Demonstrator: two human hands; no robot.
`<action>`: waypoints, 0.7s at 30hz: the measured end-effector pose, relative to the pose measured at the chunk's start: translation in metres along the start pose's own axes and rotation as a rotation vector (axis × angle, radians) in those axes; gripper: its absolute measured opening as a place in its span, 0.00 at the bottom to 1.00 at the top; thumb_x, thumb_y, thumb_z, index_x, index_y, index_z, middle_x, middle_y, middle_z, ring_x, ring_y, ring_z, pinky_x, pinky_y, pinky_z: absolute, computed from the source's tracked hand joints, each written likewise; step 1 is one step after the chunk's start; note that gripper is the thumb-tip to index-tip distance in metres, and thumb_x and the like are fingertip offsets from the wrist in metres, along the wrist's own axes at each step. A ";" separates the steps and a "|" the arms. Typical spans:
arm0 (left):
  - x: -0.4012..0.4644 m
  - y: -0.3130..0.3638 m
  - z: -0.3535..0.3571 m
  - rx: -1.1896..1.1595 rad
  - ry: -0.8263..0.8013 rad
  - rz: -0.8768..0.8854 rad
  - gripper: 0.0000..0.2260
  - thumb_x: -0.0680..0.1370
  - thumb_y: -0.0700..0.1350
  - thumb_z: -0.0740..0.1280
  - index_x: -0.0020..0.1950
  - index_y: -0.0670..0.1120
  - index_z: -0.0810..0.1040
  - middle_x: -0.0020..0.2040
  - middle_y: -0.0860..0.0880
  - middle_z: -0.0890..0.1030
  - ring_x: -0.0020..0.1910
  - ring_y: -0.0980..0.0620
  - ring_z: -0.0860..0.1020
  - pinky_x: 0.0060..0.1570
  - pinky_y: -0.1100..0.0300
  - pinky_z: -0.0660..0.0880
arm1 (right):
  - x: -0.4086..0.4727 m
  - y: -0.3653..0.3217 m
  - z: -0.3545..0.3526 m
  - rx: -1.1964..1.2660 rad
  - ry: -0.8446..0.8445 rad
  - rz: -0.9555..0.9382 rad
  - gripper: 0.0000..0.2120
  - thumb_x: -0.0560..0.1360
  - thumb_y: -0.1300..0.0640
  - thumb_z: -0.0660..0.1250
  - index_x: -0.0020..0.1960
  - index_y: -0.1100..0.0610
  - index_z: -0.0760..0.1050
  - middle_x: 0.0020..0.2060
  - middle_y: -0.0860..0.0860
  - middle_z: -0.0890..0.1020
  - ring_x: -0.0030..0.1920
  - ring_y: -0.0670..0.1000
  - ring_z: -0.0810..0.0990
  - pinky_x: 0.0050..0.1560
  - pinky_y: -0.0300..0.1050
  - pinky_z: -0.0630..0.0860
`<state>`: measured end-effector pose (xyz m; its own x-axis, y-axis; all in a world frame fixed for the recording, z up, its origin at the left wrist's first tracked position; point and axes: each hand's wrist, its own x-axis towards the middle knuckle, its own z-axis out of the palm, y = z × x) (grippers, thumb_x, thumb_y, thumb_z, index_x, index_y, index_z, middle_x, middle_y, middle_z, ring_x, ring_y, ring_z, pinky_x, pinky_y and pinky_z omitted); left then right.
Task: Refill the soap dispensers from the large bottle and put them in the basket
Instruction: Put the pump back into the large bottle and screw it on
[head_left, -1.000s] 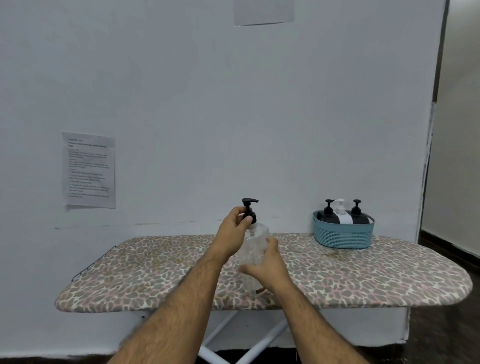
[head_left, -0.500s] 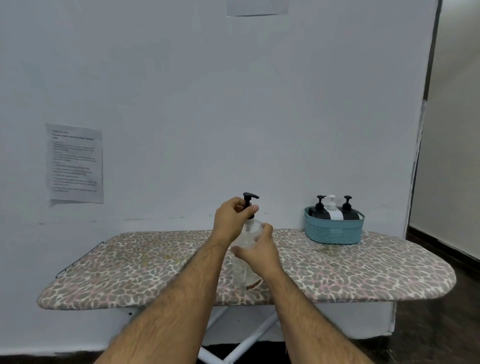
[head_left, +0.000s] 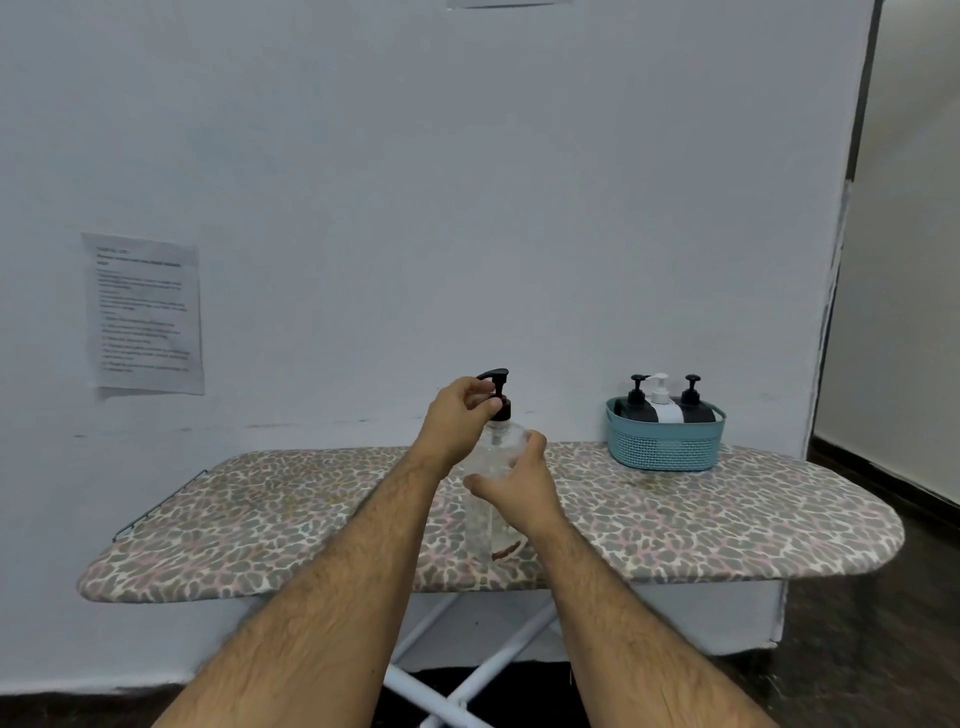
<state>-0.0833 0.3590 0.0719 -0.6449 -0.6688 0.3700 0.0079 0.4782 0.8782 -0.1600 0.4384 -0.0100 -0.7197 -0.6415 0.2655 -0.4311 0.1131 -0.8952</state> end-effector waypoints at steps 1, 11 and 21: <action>-0.001 0.000 0.001 0.002 -0.013 -0.008 0.12 0.81 0.42 0.64 0.64 0.44 0.76 0.59 0.48 0.81 0.60 0.52 0.78 0.56 0.59 0.68 | 0.000 0.000 0.000 -0.001 0.000 0.001 0.46 0.66 0.45 0.77 0.73 0.50 0.51 0.63 0.52 0.71 0.58 0.53 0.75 0.56 0.53 0.78; 0.004 -0.006 0.009 -0.092 0.126 -0.011 0.12 0.73 0.47 0.76 0.52 0.42 0.84 0.46 0.49 0.85 0.47 0.56 0.83 0.50 0.60 0.74 | 0.000 0.002 0.005 -0.013 0.005 -0.003 0.47 0.66 0.44 0.77 0.73 0.50 0.51 0.66 0.52 0.70 0.61 0.53 0.75 0.57 0.53 0.78; -0.004 -0.008 0.010 -0.128 0.024 -0.051 0.13 0.84 0.41 0.57 0.63 0.44 0.78 0.60 0.48 0.81 0.60 0.53 0.76 0.57 0.60 0.65 | 0.001 0.003 0.005 -0.020 0.015 0.009 0.48 0.66 0.45 0.77 0.74 0.49 0.50 0.65 0.53 0.71 0.59 0.54 0.76 0.56 0.54 0.79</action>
<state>-0.0887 0.3637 0.0608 -0.6286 -0.7046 0.3292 0.0735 0.3676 0.9271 -0.1595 0.4341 -0.0138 -0.7316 -0.6288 0.2634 -0.4356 0.1339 -0.8901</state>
